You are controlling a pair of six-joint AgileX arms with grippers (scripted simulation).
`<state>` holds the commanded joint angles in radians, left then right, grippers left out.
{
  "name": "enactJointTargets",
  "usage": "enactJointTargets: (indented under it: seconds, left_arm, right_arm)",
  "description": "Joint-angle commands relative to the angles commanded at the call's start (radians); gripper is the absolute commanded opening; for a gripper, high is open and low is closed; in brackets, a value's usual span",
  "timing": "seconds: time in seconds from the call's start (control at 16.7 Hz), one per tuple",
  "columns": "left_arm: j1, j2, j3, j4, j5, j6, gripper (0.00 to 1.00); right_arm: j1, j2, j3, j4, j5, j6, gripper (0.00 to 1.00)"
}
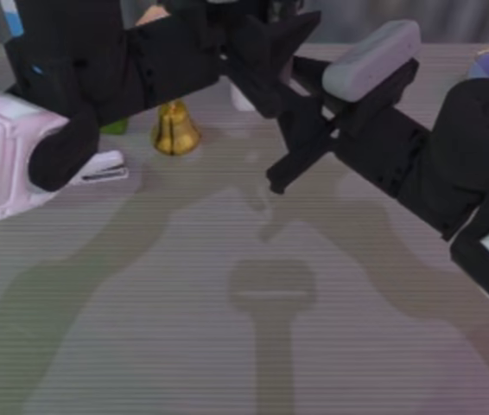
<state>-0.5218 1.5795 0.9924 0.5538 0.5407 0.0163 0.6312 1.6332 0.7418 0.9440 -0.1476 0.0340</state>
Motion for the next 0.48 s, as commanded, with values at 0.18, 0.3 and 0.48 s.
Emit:
enactJointTargets:
  seconds: [0.18, 0.3, 0.48]
  left_arm:
    - [0.000, 0.000, 0.000, 0.000, 0.000, 0.000, 0.00]
    - [0.000, 0.000, 0.000, 0.000, 0.000, 0.000, 0.00]
    - [0.000, 0.000, 0.000, 0.000, 0.000, 0.000, 0.00]
  right_arm:
    - [0.000, 0.000, 0.000, 0.000, 0.000, 0.000, 0.60]
    - [0.000, 0.000, 0.000, 0.000, 0.000, 0.000, 0.75]
    - [0.000, 0.000, 0.000, 0.000, 0.000, 0.000, 0.98]
